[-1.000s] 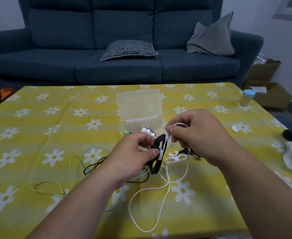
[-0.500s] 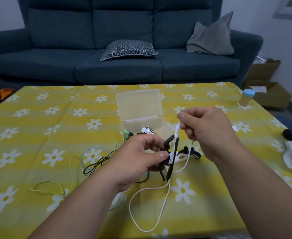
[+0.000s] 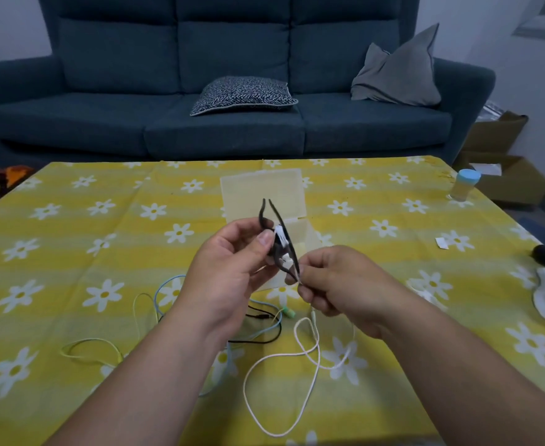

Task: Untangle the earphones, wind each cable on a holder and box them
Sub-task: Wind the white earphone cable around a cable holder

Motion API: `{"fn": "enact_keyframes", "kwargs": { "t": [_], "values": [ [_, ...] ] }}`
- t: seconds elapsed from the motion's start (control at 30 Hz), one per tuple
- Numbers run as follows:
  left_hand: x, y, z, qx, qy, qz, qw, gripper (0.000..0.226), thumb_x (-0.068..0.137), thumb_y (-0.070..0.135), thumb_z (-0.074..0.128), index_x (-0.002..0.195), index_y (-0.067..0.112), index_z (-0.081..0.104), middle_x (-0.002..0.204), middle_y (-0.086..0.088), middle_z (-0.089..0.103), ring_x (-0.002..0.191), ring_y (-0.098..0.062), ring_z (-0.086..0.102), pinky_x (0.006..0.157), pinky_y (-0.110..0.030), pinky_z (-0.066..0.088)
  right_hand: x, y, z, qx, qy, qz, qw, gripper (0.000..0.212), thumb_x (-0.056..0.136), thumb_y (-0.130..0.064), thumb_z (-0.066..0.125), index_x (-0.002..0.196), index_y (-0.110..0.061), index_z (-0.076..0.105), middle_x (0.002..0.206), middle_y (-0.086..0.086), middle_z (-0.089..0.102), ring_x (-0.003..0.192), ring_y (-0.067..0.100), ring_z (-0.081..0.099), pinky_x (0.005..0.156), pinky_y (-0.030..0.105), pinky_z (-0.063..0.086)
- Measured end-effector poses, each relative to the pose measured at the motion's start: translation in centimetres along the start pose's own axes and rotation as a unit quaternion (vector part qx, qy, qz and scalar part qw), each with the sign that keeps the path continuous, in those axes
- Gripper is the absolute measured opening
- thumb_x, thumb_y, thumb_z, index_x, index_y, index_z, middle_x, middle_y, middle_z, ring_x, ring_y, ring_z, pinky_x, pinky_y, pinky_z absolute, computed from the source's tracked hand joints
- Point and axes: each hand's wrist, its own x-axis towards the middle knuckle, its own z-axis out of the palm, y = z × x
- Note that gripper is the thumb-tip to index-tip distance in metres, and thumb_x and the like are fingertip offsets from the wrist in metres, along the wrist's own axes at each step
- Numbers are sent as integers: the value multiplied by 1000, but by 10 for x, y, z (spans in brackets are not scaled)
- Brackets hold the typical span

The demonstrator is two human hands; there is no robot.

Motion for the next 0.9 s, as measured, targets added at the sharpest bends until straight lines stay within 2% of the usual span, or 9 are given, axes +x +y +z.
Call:
{"fn": "enact_keyframes", "kwargs": {
  "t": [0.17,0.27,0.47,0.63,0.8,0.9],
  "values": [
    [6,0,-3,22,68,10,997,11,95,7,58,95,16,63,77,-1,70,70,-20,66,71,-34,56,-7,-4,2,-43,-47,-16,998,27,102,-14,49,82,-9,67,57,2,50,45,12,36,46,20,29],
    [8,-2,-4,32,88,6,996,9,95,8,59,93,16,63,75,-1,71,69,-20,66,71,-37,59,-11,-6,1,-96,-65,-29,993,27,102,-15,49,82,-12,68,55,0,44,46,11,32,46,23,26],
    [8,-1,-3,-71,92,-82,990,4,95,10,59,93,12,62,74,-4,72,62,-18,67,59,-32,58,-15,-9,1,-190,-83,-36,978,25,99,-16,52,84,-7,70,54,-9,46,51,10,35,50,25,29],
    [6,-3,-2,10,77,-51,996,6,96,12,59,93,15,63,74,-2,71,61,-14,65,58,-28,55,-18,-17,-1,-190,-93,-55,976,25,99,-15,52,83,-8,70,47,-14,43,45,2,37,47,16,29],
    [4,0,-1,17,66,-50,996,6,96,12,59,93,16,62,81,-4,73,67,-15,69,56,-29,55,-20,-21,-2,-166,-97,-64,979,29,98,-18,52,80,-9,73,52,-8,39,48,7,33,51,25,27],
    [2,0,0,57,51,-25,997,7,97,10,57,95,15,62,79,-2,71,67,-13,69,57,-29,55,-22,-24,-4,-150,-91,-67,982,29,97,-19,54,79,-8,74,53,-7,38,48,6,33,52,24,28]
  ]
}}
